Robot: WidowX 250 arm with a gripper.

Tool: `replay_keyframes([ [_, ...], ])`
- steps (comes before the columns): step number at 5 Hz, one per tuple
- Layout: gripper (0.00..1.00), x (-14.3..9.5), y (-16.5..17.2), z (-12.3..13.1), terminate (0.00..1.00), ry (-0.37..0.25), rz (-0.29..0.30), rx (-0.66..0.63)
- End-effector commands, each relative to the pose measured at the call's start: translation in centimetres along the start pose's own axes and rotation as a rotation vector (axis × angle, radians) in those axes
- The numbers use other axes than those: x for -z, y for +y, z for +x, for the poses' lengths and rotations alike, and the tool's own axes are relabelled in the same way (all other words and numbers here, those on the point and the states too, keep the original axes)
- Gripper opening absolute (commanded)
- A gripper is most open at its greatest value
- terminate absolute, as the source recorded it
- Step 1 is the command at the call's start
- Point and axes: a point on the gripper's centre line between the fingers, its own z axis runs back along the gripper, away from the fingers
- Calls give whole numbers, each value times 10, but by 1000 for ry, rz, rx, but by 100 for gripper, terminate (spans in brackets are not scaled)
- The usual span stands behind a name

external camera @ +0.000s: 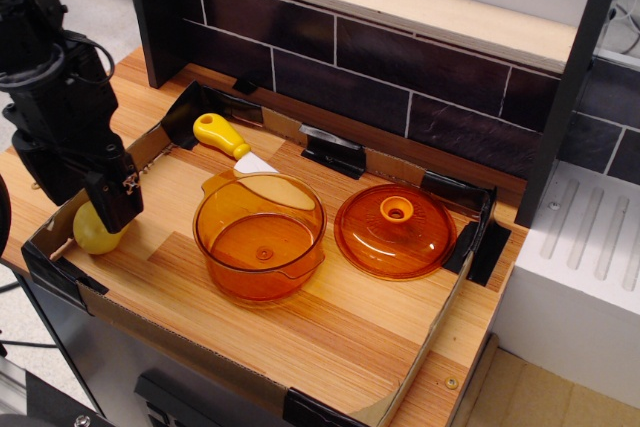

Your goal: Put potato in pot

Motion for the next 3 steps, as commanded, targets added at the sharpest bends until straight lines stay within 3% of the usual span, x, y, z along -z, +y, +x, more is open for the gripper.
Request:
replay_keyframes([
  [1,100,14,6,11,0,-32,55,2],
  [3,100,29,7,14,0,-35,84,5],
])
